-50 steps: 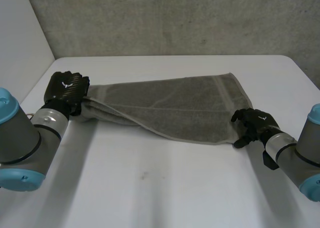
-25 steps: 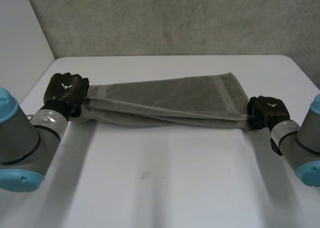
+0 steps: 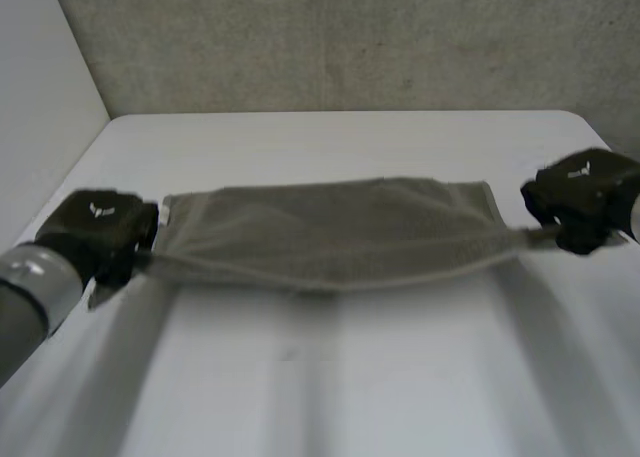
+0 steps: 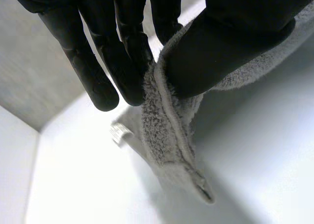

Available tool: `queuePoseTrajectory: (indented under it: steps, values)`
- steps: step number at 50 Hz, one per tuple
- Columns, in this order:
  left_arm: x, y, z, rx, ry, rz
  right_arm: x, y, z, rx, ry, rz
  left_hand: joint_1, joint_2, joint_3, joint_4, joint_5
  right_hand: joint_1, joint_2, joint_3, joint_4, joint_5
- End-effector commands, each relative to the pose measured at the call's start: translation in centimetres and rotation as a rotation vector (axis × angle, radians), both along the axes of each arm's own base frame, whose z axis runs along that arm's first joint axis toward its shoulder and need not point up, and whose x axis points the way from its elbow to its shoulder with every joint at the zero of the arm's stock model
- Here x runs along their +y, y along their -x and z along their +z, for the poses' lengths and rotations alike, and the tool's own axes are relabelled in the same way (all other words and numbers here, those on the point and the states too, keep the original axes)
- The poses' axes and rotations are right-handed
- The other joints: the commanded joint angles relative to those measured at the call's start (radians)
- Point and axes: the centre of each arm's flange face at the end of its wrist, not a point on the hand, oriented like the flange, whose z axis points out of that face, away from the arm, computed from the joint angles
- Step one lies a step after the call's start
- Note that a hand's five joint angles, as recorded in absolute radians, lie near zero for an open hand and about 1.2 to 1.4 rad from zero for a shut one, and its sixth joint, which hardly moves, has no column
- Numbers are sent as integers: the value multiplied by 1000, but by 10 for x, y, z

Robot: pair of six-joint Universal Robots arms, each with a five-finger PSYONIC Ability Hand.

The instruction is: Fold the towel.

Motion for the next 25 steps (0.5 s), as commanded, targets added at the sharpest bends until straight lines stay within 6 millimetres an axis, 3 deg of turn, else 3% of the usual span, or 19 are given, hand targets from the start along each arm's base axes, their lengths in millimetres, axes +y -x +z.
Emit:
queuePoseTrajectory:
  steps: [1, 6, 11, 15, 16, 17, 19, 20, 21, 22, 24, 25]
  values:
    - [28, -14, -4, -36, -124, 23, 31, 17, 0, 144, -72, 41, 191, 178, 180, 178, 181, 431, 225, 212, 204, 247]
    - [35, -16, -2, -35, -124, 20, 37, 26, -7, 199, -91, 68, 191, 178, 180, 178, 181, 431, 225, 212, 204, 247]
    - [27, -15, -2, -32, -102, 20, 30, 27, -11, 209, -75, 72, 191, 178, 180, 178, 181, 431, 225, 212, 204, 247]
    - [-2, -4, -20, -29, -74, 2, 10, 24, -28, 189, -82, 63, 191, 178, 180, 178, 181, 431, 225, 212, 204, 247]
    - [-14, 0, -25, -26, -61, -2, -5, 21, -38, 177, -76, 51, 191, 178, 180, 178, 181, 431, 225, 212, 204, 247]
    - [-14, 0, -25, -26, -61, -2, -5, 21, -38, 177, -76, 51, 191, 178, 180, 178, 181, 431, 225, 212, 204, 247]
    - [-39, 9, -39, -22, -35, -9, -32, 5, -55, 119, -39, 42, 191, 178, 180, 178, 181, 431, 225, 212, 204, 247]
    - [-39, 9, -39, -22, -35, -9, -32, 4, -55, 119, -39, 42, 191, 178, 180, 178, 181, 431, 225, 212, 204, 247]
    - [-54, 14, -45, -18, -16, -10, -43, -4, -62, 101, -15, 36, 191, 178, 180, 178, 181, 431, 225, 212, 204, 247]
    - [-54, 14, -45, -18, -15, -10, -43, -4, -62, 101, -15, 36, 191, 178, 180, 178, 181, 431, 225, 212, 204, 247]
    - [-84, 23, -56, -10, 27, -9, -66, -18, -81, 106, 27, 16, 191, 178, 180, 178, 181, 431, 225, 212, 204, 247]
    - [-84, 23, -56, -10, 27, -9, -66, -18, -81, 106, 27, 16, 191, 178, 180, 178, 181, 431, 225, 212, 204, 247]
